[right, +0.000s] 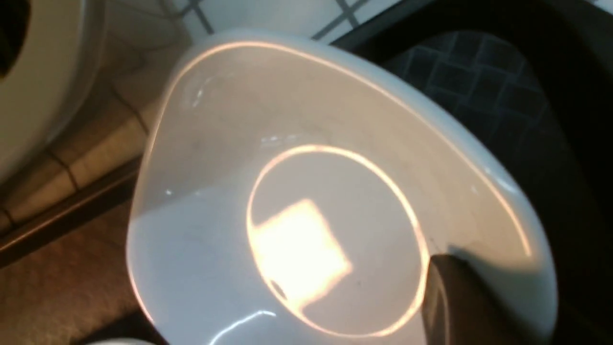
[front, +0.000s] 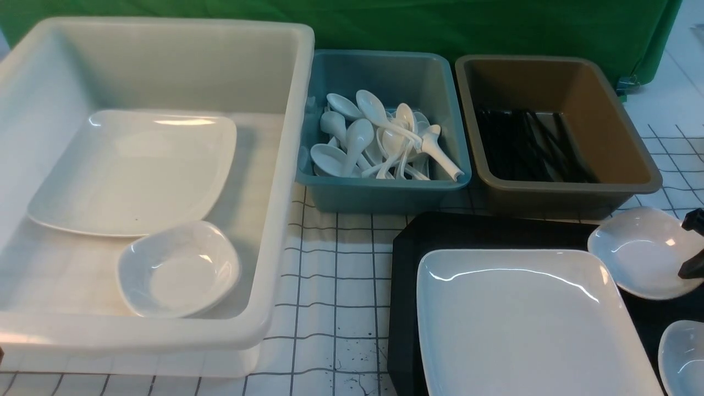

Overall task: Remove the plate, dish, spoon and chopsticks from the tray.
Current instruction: Use the right arm to grab a small plate from the dinner plate, then use the right arm to put the small plate into the large storage box on the left

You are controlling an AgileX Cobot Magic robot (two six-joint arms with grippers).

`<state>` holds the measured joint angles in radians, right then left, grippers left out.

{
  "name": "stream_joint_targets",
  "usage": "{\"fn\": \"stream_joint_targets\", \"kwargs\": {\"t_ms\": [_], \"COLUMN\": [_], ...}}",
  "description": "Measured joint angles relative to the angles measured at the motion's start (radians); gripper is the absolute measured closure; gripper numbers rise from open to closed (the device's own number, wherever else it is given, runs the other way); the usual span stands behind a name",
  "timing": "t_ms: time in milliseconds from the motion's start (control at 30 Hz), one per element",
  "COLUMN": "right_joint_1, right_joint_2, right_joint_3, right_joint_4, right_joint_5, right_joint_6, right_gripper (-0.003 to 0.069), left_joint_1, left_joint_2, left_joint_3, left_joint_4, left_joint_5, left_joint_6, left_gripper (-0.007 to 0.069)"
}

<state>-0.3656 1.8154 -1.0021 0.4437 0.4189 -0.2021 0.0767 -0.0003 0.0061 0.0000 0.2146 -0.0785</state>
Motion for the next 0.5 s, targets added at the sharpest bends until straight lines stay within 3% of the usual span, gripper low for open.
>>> {"fn": "stream_joint_targets", "kwargs": {"t_ms": [300, 500], "right_joint_1": [0.001, 0.001], "right_joint_2": [-0.074, -0.18], "right_joint_3": [0.002, 0.013], "right_joint_4": [-0.023, -0.082], "right_joint_5": [0.083, 0.165], "right_joint_6": [-0.03, -0.05], "right_gripper": [0.0582, 0.0582], "left_joint_1": [0.0, 0.0], "left_joint_2": [0.0, 0.0], "left_joint_3": [0.0, 0.0], "left_joint_4": [0.0, 0.0], "left_joint_5": [0.0, 0.0], "left_joint_6": [0.0, 0.0], "left_gripper": [0.062, 0.062]}}
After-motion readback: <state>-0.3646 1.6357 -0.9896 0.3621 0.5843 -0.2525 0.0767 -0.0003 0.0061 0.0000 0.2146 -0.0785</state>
